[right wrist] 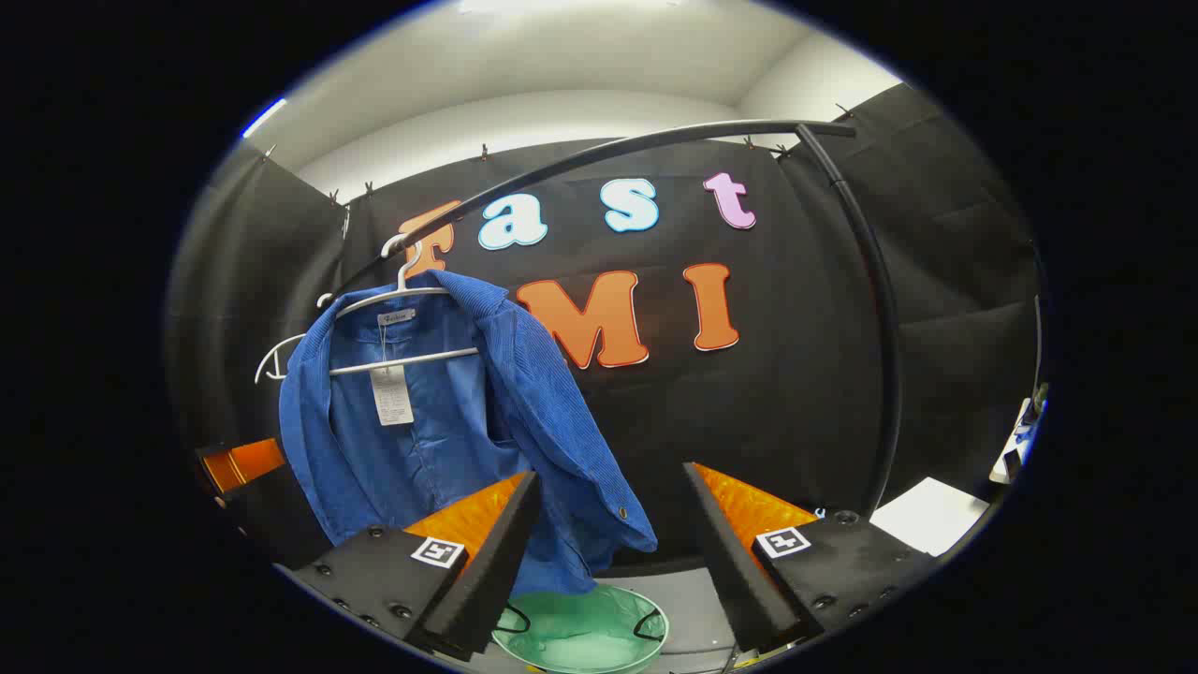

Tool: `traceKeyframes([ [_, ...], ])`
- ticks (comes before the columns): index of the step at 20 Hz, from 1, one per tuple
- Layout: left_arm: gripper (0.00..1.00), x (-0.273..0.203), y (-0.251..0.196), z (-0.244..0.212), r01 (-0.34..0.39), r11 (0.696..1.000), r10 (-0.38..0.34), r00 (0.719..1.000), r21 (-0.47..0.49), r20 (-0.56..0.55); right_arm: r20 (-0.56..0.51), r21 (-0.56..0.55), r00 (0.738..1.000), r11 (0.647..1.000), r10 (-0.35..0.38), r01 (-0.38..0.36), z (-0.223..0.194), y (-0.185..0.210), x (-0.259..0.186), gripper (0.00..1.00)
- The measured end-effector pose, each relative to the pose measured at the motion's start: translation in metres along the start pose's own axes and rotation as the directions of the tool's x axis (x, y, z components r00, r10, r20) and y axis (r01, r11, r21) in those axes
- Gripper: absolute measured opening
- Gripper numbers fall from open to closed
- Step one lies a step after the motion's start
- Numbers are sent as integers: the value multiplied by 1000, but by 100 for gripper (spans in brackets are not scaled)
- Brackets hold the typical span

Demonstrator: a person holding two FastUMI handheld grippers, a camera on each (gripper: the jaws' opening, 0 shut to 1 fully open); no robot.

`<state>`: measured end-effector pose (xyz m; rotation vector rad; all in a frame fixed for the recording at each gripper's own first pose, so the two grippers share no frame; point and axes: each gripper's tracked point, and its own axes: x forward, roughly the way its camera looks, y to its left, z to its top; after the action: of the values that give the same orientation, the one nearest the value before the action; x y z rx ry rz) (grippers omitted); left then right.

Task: Grasp the clothes on the hanger with both hands and then place them into the laundry hamper below.

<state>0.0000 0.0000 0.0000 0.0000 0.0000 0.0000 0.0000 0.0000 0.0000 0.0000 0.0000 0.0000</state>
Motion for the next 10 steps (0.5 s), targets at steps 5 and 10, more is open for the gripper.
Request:
traceKeyframes([
  [5, 92, 1, -9, -1, -4, 1000, 4, 1000, 7, 1, -13, -7, 1000, 1000, -2, 2, 3, -9, 9, 98],
  [10, 92, 10, -10, 0, -6, 1000, 6, 1000, 9, -7, -23, -19, 1000, 1000, 3, -3, 3, -6, 13, 98],
])
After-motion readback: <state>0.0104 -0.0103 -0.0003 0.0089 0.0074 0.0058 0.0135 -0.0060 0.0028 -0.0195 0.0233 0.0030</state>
